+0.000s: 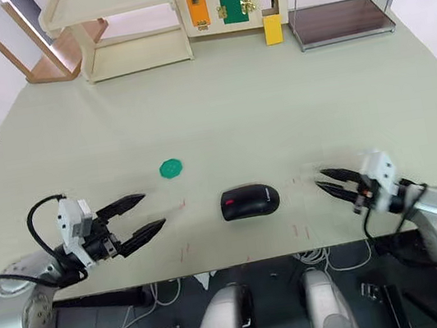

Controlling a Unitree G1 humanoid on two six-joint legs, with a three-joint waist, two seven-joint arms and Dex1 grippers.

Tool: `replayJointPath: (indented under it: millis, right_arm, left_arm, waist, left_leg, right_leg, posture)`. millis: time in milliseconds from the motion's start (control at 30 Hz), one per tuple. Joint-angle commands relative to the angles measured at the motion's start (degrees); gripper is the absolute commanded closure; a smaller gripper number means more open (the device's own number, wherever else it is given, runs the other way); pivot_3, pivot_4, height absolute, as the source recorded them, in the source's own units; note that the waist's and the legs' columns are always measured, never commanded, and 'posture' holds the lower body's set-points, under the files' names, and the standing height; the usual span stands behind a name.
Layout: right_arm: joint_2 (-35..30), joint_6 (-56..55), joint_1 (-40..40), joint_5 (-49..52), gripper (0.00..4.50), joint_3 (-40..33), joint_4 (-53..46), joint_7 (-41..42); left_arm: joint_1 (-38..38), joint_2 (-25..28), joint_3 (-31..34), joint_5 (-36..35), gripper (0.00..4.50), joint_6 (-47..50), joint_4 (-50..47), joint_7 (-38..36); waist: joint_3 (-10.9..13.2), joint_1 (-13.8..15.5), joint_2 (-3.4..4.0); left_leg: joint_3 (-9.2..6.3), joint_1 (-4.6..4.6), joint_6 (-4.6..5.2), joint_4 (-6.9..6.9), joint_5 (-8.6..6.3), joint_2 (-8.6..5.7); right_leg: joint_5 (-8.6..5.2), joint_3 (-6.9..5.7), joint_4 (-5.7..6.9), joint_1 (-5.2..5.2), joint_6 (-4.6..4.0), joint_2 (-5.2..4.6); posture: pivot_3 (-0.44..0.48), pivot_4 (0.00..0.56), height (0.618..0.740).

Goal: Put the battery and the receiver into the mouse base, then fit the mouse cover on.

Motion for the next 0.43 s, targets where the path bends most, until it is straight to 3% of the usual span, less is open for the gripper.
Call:
replayJointPath:
  millis: [33,67,133,233,433]
  right_arm:
    - [-1.4,-1.1,3.0,2.5,2.64,-5.2,-1.6,-0.1]
    - [-1.5,-1.3,4.1,2.8,2.29,-6.5,-1.4,-0.4]
    - [-1.4,-1.1,6.1,3.8,1.16,-8.5,-1.5,-0.7]
    - [-0.5,-0.4,8.9,6.0,0.04,-11.7,-1.0,-1.6]
    - [0.4,-1.6,10.3,6.0,0.04,-13.7,2.0,-2.2]
  left_arm:
    - [2.6,-1.0,4.1,0.4,0.0,-1.0,-2.2,4.5]
    - [3.7,-1.3,4.6,1.1,0.0,-1.3,-2.1,5.8]
    - [5.3,-1.8,5.7,2.0,0.0,-1.9,-2.0,7.8]
    - [5.7,-2.5,7.3,3.0,0.0,-2.1,-1.7,11.3]
    - [6.3,-2.9,6.3,6.0,0.0,-4.3,-0.9,13.1]
  waist:
    - [0.0,-0.1,-0.01]
    - [0.0,0.0,-0.01]
    - [0.0,0.0,0.0]
    - [0.0,0.1,-0.02]
    - [0.0,0.1,-0.02]
  left_leg:
    - [0.01,0.01,0.0,0.01,0.0,0.01]
    - [0.01,0.04,0.0,0.01,0.0,0.01]
    - [0.02,0.06,0.0,0.01,0.0,0.02]
    - [0.02,0.03,0.0,0.01,0.0,0.01]
    - [0.03,0.06,0.0,0.02,0.0,-0.01]
  right_leg:
    - [-0.01,0.01,0.01,0.0,0.0,0.01]
    - [-0.07,0.01,0.02,0.01,-0.09,0.01]
    - [-0.13,0.01,0.02,0.03,-0.19,0.02]
    - [-0.13,0.01,0.0,0.03,-0.19,0.01]
    - [-0.14,0.02,-0.01,0.07,-0.19,-0.01]
  posture:
    - [0.0,0.15,0.74]
    - [0.0,0.15,0.74]
    - [0.0,0.15,0.74]
    - [0.0,0.15,0.74]
    - [0.0,0.15,0.74]
